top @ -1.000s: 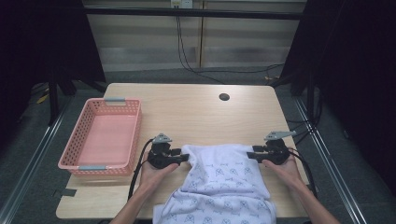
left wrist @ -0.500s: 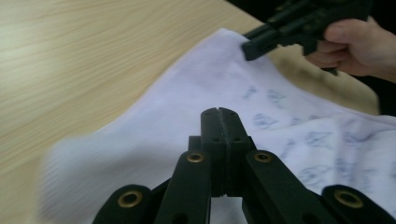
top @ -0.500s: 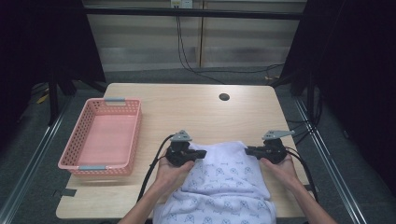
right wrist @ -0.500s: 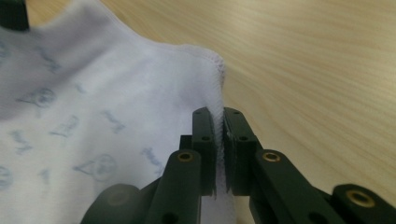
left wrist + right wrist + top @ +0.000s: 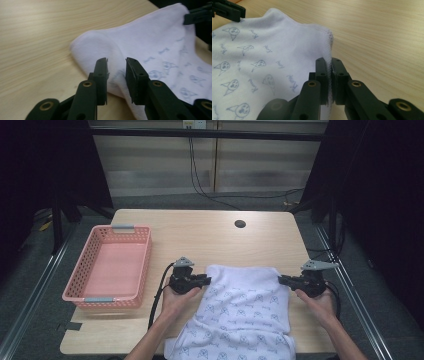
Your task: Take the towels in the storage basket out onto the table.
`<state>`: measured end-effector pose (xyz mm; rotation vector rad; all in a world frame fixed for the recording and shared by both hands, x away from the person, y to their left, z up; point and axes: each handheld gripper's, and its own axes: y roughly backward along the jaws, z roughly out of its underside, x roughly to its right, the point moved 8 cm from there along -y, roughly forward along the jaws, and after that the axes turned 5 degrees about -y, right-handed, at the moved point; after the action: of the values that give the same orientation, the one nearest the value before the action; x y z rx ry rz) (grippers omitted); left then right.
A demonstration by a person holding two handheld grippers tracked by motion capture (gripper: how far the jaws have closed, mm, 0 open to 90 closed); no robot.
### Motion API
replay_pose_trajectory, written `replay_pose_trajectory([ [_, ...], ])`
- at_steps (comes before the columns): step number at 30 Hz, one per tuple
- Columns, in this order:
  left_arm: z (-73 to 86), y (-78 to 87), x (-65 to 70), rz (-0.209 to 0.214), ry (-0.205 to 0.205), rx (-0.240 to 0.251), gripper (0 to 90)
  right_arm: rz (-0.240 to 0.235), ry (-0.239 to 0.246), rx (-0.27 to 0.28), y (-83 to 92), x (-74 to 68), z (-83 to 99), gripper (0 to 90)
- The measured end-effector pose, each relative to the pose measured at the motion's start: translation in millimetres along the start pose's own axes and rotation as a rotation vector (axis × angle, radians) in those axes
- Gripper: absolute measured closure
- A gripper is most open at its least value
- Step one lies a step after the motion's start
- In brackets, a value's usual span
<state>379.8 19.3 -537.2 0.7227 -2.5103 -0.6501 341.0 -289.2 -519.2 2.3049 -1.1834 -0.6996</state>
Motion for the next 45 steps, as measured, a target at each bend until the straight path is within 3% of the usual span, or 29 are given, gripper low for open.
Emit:
replay_pose_trajectory([
  [1,2.6,-2.7,-1.9,0.009,0.006,-0.011,64.0,-0.005,-0.001,-0.003,-2.0,-0.3,-0.5,85.4],
  [4,8.4,-9.1,-10.1,-0.031,-0.013,-0.049,61.2,-0.01,-0.003,-0.006,-3.9,-1.3,-0.6,85.3],
  [6,5.8,-10.8,-15.0,-0.054,0.008,-0.028,56.8,-0.013,0.001,-0.007,-5.7,-1.2,-0.5,85.3],
  [8,2.9,-12.6,-18.9,-0.043,0.026,-0.008,56.6,-0.013,-0.001,-0.013,-6.9,-0.4,-0.1,85.3],
  [11,1.2,-18.7,-27.4,-0.054,0.039,-0.031,58.3,-0.021,-0.003,-0.015,-9.7,0.3,-0.6,85.1],
  [13,-1.1,-21.2,-32.2,-0.053,0.06,-0.021,58.4,-0.023,-0.005,-0.019,-9.9,0.0,-0.3,85.1],
  [17,-3.7,-31.5,-31.0,-0.046,0.038,-0.04,57.9,-0.033,-0.002,-0.023,-12.1,-0.6,0.0,85.0],
  [18,-4.7,-34.0,-29.0,-0.057,0.019,-0.055,59.7,-0.038,-0.001,-0.026,-12.5,-1.1,0.2,85.1],
  [20,-5.5,-37.1,-23.4,-0.04,-0.019,-0.072,77.7,-0.041,0.0,-0.025,-13.1,-2.0,0.2,85.1],
  [21,-8.4,-35.5,-18.7,-0.024,-0.031,-0.056,87.0,-0.044,0.0,-0.023,-11.9,-3.3,-0.4,85.1],
  [22,-8.4,-35.5,-18.7,-0.024,-0.031,-0.056,87.5,-0.044,0.0,-0.023,-11.9,-3.3,-0.4,85.1],
  [24,-16.8,-25.1,-13.8,0.004,-0.031,-0.008,87.7,-0.052,-0.002,-0.005,-7.9,-4.7,-3.4,85.1],
  [27,-32.8,-3.5,-6.6,0.005,-0.063,0.044,87.7,-0.058,-0.008,0.02,-3.1,-5.2,-8.7,85.1],
  [30,-52.9,24.5,5.6,-0.023,-0.132,0.097,87.6,-0.069,-0.014,0.056,2.6,-8.2,-17.5,85.1],
  [33,-66.2,50.8,28.6,-0.018,-0.205,0.15,87.2,-0.103,0.002,0.094,13.2,-21.2,-26.2,85.1],
  [36,-59.7,56.7,50.6,0.008,-0.261,0.126,87.0,-0.114,0.011,0.092,17.9,-27.0,-24.1,85.1],
  [38,-49.9,52.3,68.3,0.055,-0.29,0.097,86.9,-0.12,0.012,0.084,22.2,-32.0,-18.5,85.1],
  [39,-44.1,47.1,74.3,0.055,-0.312,0.075,86.7,-0.119,0.014,0.077,23.6,-33.7,-15.1,85.1],
  [43,-15.1,13.5,83.7,0.096,-0.292,-0.03,86.2,-0.114,0.004,0.063,23.6,-32.7,-5.3,85.0],
  [45,-1.7,-1.1,83.7,0.103,-0.279,-0.06,85.9,-0.112,0.006,0.061,22.7,-31.8,-4.5,85.1],
])
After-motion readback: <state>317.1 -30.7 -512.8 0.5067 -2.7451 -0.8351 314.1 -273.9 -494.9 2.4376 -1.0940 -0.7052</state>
